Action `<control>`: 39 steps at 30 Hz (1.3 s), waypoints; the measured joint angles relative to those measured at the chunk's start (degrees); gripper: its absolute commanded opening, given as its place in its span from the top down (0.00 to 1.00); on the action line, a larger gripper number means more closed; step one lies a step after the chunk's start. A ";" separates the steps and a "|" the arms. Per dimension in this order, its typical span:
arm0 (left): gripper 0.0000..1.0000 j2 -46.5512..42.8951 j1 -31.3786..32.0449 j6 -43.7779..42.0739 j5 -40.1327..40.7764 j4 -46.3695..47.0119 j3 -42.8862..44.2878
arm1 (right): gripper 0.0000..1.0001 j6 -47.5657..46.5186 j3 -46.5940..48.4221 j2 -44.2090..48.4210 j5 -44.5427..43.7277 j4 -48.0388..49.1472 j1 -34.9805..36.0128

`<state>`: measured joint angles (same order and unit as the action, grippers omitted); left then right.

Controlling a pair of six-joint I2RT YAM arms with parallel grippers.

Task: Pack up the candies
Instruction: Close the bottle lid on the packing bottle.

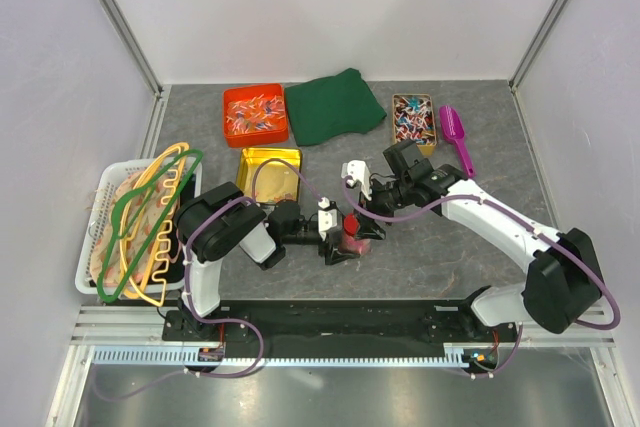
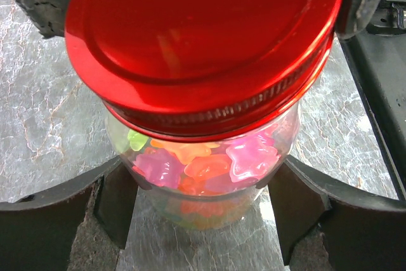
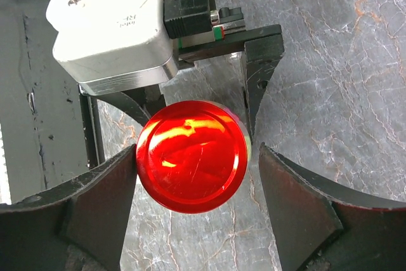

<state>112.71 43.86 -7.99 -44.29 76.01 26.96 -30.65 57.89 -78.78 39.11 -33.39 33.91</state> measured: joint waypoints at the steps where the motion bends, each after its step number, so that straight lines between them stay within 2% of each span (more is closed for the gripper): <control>1: 0.19 -0.02 0.00 0.00 -0.02 0.00 0.00 | 0.18 -0.02 0.00 0.02 -0.04 -0.04 0.00; 9: 0.19 0.00 0.00 0.00 0.00 0.00 0.00 | 0.13 -0.68 0.02 0.24 1.20 -2.14 0.00; 17: 0.19 -0.02 0.00 -0.09 -0.04 0.00 0.00 | 0.03 -0.68 0.24 -0.68 2.43 -3.72 0.00; 32: 0.20 0.00 0.00 -0.52 -0.31 0.00 0.00 | 0.02 1.55 0.90 0.68 1.53 -2.47 0.00; 39: 0.20 0.00 0.00 -0.66 -0.39 0.00 0.00 | 0.03 2.38 6.21 3.82 1.51 -2.93 -0.13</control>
<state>112.71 43.86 -8.64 -44.69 76.01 26.96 -28.27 64.10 -74.96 40.62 -36.32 33.78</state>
